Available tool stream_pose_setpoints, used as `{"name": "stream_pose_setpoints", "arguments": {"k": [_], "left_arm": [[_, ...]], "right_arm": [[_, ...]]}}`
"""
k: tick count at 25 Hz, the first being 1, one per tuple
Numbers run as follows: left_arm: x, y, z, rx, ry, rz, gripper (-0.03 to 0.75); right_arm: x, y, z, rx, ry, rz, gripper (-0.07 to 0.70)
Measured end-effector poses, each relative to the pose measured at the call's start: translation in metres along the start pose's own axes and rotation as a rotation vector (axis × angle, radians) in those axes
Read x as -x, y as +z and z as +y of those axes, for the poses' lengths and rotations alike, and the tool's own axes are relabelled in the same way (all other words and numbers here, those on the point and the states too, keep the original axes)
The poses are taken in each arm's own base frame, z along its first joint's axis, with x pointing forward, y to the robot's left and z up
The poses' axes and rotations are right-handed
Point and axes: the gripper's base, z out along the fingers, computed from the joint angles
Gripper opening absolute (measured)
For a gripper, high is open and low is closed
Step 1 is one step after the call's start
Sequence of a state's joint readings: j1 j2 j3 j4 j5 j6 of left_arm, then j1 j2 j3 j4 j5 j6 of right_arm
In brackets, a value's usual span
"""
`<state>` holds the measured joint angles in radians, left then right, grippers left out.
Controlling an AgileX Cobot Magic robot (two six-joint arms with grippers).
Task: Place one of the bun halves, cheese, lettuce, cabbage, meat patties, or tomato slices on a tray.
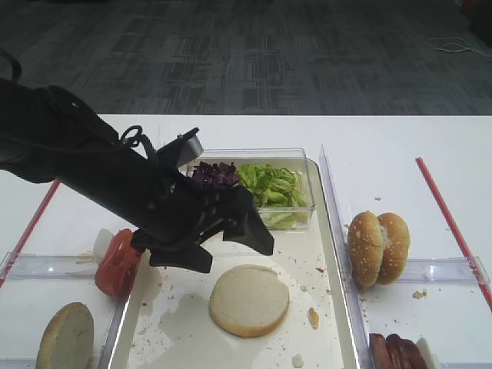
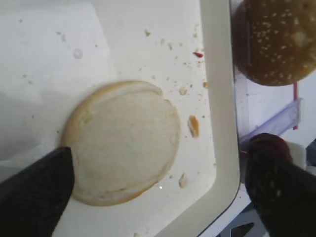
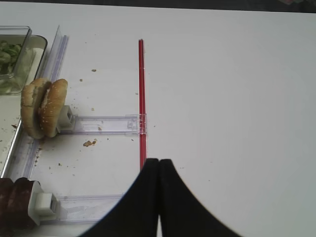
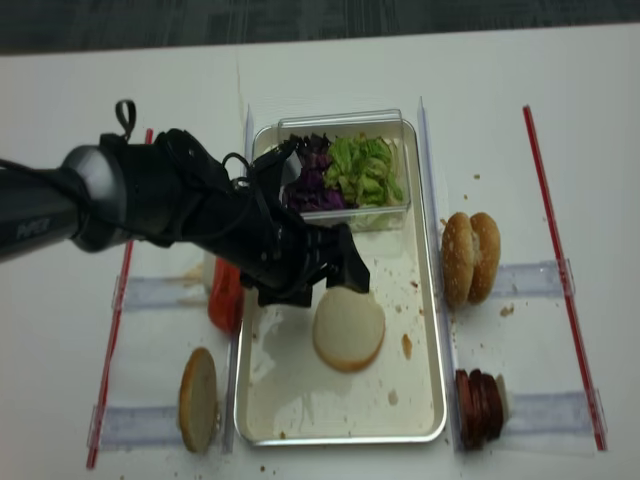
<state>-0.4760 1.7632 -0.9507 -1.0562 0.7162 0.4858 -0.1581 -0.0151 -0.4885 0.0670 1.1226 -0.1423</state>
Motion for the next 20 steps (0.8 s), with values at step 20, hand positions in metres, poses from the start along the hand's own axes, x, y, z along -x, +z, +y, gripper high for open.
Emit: {"name": "stream_pose_setpoints", "arguments": {"k": [20], "left_arm": [[-0.021,-0.077,-0.056,-0.122,0.137,-0.114,0.677]], "right_arm": [[0.0,0.0,0.0,0.0,0.0,0.0,0.301]]}}
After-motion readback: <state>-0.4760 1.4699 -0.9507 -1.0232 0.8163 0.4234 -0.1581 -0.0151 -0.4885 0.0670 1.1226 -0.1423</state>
